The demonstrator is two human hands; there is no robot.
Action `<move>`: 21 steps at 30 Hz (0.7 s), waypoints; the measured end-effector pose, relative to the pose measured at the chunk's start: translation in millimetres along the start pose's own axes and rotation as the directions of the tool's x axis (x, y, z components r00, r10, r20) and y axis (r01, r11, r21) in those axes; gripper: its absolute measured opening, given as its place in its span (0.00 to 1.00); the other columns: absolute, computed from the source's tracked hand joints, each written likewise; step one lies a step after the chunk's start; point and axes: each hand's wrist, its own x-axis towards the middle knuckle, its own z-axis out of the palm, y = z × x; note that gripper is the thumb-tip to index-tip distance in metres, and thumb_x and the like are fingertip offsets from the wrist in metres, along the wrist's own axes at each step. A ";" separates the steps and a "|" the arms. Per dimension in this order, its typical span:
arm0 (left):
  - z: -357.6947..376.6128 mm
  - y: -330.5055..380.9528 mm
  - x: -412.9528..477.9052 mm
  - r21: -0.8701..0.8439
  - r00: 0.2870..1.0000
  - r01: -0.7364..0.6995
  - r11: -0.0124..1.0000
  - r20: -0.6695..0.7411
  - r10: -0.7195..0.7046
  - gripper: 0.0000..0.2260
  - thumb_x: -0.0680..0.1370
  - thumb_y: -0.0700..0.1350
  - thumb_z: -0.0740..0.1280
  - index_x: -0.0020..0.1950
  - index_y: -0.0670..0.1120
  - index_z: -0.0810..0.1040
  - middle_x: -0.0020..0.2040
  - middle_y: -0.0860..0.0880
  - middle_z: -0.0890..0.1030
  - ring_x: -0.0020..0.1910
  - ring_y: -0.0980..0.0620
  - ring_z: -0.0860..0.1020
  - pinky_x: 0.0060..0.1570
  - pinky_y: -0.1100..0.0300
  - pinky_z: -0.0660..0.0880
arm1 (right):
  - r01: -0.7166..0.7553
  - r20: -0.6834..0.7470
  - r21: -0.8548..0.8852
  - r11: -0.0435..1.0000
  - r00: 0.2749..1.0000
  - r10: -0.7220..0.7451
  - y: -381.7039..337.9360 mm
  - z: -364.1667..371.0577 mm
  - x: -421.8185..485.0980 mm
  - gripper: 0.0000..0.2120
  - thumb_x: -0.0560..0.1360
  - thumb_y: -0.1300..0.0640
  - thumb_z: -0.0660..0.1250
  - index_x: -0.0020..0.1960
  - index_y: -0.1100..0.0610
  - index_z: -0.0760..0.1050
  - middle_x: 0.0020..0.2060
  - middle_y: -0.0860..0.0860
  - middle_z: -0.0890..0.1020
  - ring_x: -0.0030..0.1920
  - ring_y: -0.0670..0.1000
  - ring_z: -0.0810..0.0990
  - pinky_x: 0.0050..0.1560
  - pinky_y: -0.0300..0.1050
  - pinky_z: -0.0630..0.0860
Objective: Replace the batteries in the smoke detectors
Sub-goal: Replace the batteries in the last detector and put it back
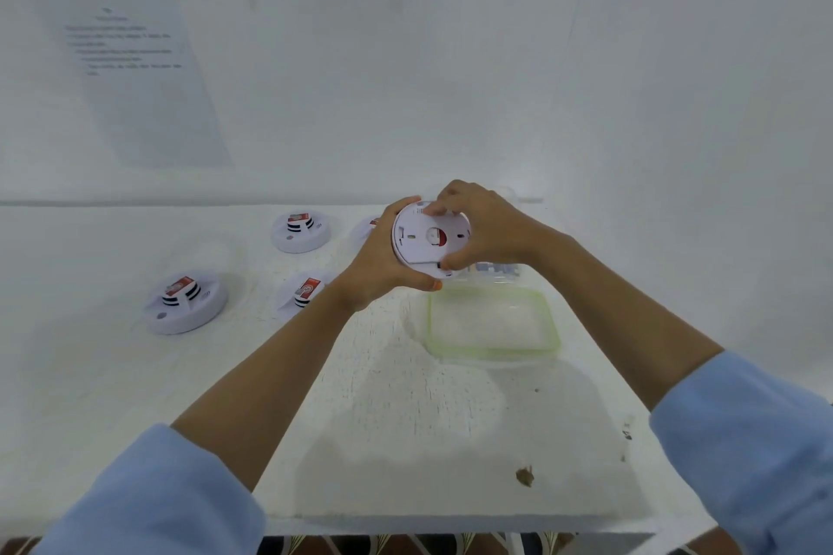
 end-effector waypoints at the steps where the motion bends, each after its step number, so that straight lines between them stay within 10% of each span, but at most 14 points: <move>1: 0.3 0.0 0.1 -0.004 1.000 -0.003 1.000 0.004 0.003 0.46 0.57 0.32 0.76 0.71 0.46 0.60 0.66 0.46 0.69 0.63 0.52 0.72 0.51 0.60 0.77 | -0.004 0.007 0.010 1.000 1.000 0.004 0.7 -0.2 0.6 0.32 0.62 0.55 0.77 0.64 0.55 0.72 0.49 0.46 0.68 0.51 0.47 0.68 0.51 0.39 0.64; 21: 9.4 9.2 -7.2 -0.033 1.000 0.008 0.999 0.002 -0.008 0.46 0.57 0.31 0.75 0.71 0.45 0.59 0.64 0.48 0.70 0.60 0.55 0.72 0.48 0.62 0.77 | 0.031 0.081 0.062 0.998 0.996 -0.036 7.4 1.6 -11.2 0.27 0.69 0.56 0.73 0.67 0.55 0.71 0.53 0.49 0.65 0.54 0.47 0.63 0.55 0.37 0.64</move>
